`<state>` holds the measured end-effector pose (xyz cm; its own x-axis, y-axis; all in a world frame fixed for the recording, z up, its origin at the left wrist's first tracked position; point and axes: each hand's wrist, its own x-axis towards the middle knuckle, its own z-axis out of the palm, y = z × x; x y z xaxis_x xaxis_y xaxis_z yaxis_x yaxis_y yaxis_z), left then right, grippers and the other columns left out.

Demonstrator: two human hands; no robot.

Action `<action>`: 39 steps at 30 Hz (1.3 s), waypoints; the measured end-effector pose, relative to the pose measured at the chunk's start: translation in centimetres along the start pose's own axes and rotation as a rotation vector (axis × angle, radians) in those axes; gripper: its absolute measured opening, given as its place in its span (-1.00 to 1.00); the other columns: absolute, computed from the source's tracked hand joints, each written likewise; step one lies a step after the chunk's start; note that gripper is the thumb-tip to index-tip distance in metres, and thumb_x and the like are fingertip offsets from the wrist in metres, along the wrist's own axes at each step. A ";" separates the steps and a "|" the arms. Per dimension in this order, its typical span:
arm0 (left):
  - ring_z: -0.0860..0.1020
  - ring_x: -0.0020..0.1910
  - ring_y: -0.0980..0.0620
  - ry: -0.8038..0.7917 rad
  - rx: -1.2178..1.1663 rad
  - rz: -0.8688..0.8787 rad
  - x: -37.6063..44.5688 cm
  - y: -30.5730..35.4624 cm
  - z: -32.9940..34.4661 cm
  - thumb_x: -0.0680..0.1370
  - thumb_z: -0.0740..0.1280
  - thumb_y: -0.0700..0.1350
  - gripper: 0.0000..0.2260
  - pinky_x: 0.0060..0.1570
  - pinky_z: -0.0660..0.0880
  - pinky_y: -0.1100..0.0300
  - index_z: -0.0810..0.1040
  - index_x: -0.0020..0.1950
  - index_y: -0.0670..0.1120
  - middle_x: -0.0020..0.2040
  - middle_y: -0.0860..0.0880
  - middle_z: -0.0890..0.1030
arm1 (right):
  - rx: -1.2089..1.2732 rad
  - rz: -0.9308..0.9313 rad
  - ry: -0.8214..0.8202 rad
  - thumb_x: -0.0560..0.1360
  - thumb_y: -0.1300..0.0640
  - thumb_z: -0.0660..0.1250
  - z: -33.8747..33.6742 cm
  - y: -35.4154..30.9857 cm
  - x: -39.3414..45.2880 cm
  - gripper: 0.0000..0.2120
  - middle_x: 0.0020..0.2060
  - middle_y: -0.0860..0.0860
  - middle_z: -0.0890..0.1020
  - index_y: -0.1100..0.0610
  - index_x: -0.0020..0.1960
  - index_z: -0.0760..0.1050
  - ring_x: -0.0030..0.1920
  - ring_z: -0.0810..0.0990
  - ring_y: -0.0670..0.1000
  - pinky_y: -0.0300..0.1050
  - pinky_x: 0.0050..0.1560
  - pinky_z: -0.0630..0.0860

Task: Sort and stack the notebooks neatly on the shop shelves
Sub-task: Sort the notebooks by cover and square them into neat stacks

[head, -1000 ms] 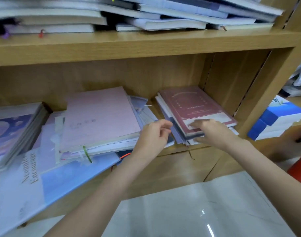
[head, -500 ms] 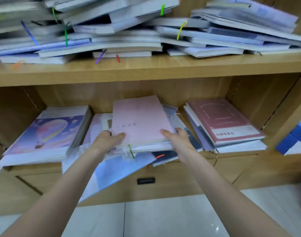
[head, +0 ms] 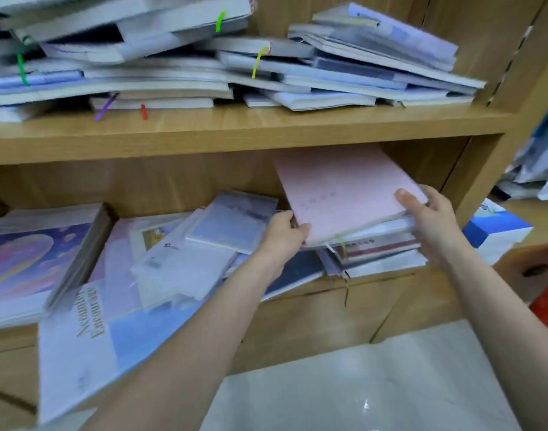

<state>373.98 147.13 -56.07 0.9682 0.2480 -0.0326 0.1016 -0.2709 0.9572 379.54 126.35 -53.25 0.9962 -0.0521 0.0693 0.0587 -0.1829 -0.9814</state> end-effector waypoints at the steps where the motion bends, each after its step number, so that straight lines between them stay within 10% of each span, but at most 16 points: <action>1: 0.51 -0.16 -0.06 -0.044 0.056 0.022 0.6 -0.1 1.5 0.55 0.24 -0.31 -0.85 -0.13 0.51 0.18 0.45 0.09 -0.16 -0.14 -0.11 0.51 | -0.161 0.049 0.031 0.55 0.00 0.26 -1.1 0.7 1.2 -0.50 0.20 0.14 0.48 0.15 0.42 0.25 0.12 0.53 0.17 0.05 0.05 0.50; 7: 0.40 0.29 0.02 -0.394 0.297 -0.008 -1.0 -3.4 4.3 0.55 0.23 -0.31 -0.59 0.14 0.31 0.30 0.35 0.40 -0.18 0.23 -0.05 0.45 | -1.133 -0.072 -0.202 0.57 -0.06 0.19 0.9 5.5 2.2 -0.53 0.44 0.08 0.19 -0.10 0.45 0.19 0.39 0.18 0.24 0.16 0.34 0.18; 12: 0.37 0.33 -0.04 -0.026 0.543 0.343 -2.3 -4.2 -2.1 0.52 0.16 -0.36 -0.61 0.31 0.23 0.24 0.43 0.34 -0.17 0.36 -0.09 0.40 | -1.249 -0.132 -0.189 0.57 0.07 0.14 3.9 4.4 1.1 -0.63 0.33 0.15 0.34 0.01 0.37 0.35 0.31 0.30 0.28 0.14 0.33 0.19; 16: 0.35 0.34 -0.14 0.220 0.764 0.234 -2.6 -6.5 -9.6 0.50 0.28 -0.25 -0.62 0.30 0.23 0.12 0.44 0.32 -0.16 0.33 -0.14 0.42 | -0.747 -0.281 -0.250 0.55 0.14 0.24 9.8 1.6 -1.7 -0.63 0.22 0.20 0.46 0.22 0.33 0.39 0.21 0.45 0.22 -0.07 0.19 0.33; 20: 0.22 0.39 -0.13 0.254 0.913 -0.183 -4.5 -9.2 -15.1 0.47 0.33 0.16 -0.44 0.31 0.18 0.07 0.33 0.40 -0.03 0.41 -0.08 0.30 | -0.293 0.093 -0.395 0.51 0.03 0.33 17.1 1.4 -4.4 -0.56 -0.23 0.11 0.56 0.32 0.23 0.39 -0.04 0.61 0.20 0.11 0.14 0.50; 27: 0.35 0.23 -0.16 0.236 0.924 -0.271 -3.7 -11.0 -18.4 0.30 0.34 0.38 -0.25 0.19 0.28 0.06 0.39 0.31 -0.09 0.15 -0.13 0.50 | -0.517 0.183 -0.293 0.38 -0.08 0.46 22.7 2.3 -3.7 -0.27 0.17 0.17 0.54 0.29 0.35 0.26 0.18 0.53 0.18 0.04 0.11 0.49; 34: 0.37 0.24 -0.16 0.197 1.012 -0.401 -3.7 -8.8 -18.6 0.40 0.33 0.29 -0.41 0.15 0.30 0.11 0.43 0.19 -0.15 0.20 -0.16 0.48 | 0.220 0.329 -0.287 0.50 0.27 0.33 19.5 1.2 -5.3 -0.95 -0.17 0.12 0.57 0.22 -0.04 0.49 -0.31 0.43 0.03 -0.18 -0.36 0.36; 39: 0.46 -0.14 -0.10 0.232 0.821 -0.241 -7.0 -8.6 -18.1 0.51 0.32 0.03 -0.67 -0.19 0.33 0.15 0.35 -0.38 -0.07 -0.26 -0.08 0.47 | 0.182 0.519 -0.486 0.53 0.25 0.31 16.5 3.1 -9.2 -0.79 0.02 0.12 0.58 0.28 0.14 0.46 -0.17 0.57 0.06 -0.19 -0.30 0.58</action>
<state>362.15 164.54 -58.84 0.8376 0.5427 -0.0622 0.5151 -0.7468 0.4206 371.65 142.44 -59.89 0.8120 0.3614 -0.4583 -0.4607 -0.0853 -0.8834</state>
